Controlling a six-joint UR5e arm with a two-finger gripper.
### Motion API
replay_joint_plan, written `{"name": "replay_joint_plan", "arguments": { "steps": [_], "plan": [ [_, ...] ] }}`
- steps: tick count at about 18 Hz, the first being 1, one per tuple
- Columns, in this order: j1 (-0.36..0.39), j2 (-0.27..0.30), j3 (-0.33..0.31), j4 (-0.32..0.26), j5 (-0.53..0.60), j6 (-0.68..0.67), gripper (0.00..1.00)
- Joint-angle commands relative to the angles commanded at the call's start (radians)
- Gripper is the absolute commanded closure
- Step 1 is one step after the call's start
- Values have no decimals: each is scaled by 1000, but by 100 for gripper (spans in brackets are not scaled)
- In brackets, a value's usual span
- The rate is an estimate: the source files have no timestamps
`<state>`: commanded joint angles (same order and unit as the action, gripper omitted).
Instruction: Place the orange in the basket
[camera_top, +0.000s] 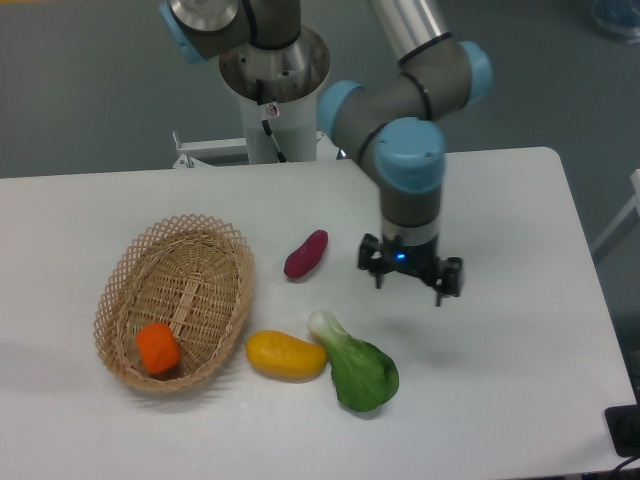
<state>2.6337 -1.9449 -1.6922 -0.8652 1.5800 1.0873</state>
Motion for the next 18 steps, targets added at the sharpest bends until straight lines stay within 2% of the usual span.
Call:
{"name": "replay_joint_plan", "arguments": {
  "steps": [3,7,10,13,18],
  "plan": [
    [57,-22,35,-2,9,107,0],
    [120,-35,80,-41,5,195,0],
    [127,-57,123,-72,5,207,0],
    [146,-60,137,-104,5,239,0],
    [146,-60,137,-106,11,247,0]
  ]
}}
